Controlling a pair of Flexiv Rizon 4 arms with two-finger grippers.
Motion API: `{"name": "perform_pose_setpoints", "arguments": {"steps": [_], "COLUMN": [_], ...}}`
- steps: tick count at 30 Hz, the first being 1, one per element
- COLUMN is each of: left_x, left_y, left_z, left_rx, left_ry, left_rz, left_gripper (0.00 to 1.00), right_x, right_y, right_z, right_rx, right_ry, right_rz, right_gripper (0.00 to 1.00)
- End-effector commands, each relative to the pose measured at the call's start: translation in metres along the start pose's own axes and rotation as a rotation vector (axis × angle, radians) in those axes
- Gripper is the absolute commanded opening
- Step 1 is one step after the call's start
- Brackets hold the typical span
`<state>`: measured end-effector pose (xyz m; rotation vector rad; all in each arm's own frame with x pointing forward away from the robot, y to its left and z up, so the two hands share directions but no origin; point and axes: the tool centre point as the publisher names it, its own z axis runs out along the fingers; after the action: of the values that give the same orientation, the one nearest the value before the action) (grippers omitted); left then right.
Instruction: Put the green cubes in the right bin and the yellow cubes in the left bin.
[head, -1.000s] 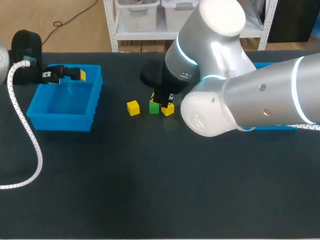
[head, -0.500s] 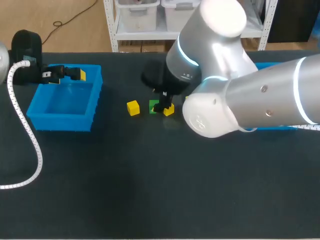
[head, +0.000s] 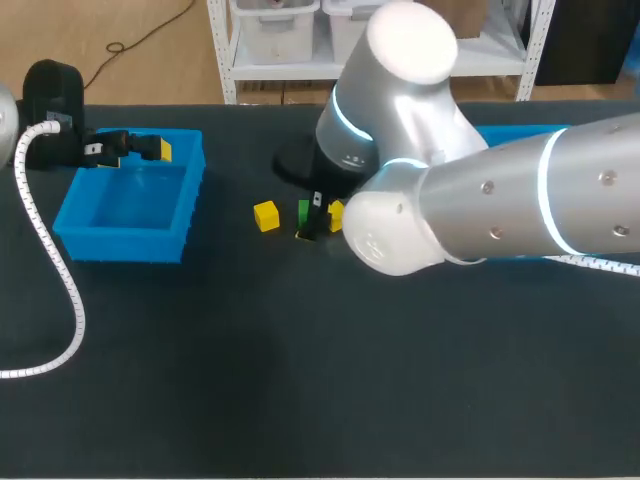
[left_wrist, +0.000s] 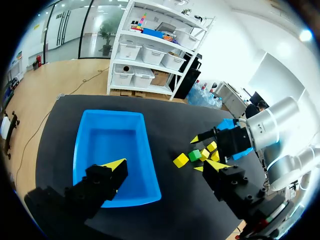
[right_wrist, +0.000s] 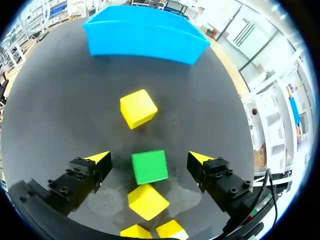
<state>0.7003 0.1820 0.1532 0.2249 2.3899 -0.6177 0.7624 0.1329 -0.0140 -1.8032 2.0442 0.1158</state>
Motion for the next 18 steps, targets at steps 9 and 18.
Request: {"name": "perform_pose_setpoints", "arguments": {"steps": [9, 18], "left_x": [0.000, 0.000], "left_y": [0.001, 0.001], "left_z": [0.000, 0.000], "left_rx": [0.002, 0.002], "left_ry": [-0.001, -0.001], "left_rz": [0.000, 0.000], "left_gripper": [1.00, 1.00], "right_x": [0.000, -0.005], "right_y": [-0.002, -0.007], "right_z": [-0.001, -0.028], "right_rx": [0.011, 0.068], "right_ry": [-0.008, -0.087], "right_rz": [0.014, 0.064], "right_gripper": [0.00, 0.00]}}
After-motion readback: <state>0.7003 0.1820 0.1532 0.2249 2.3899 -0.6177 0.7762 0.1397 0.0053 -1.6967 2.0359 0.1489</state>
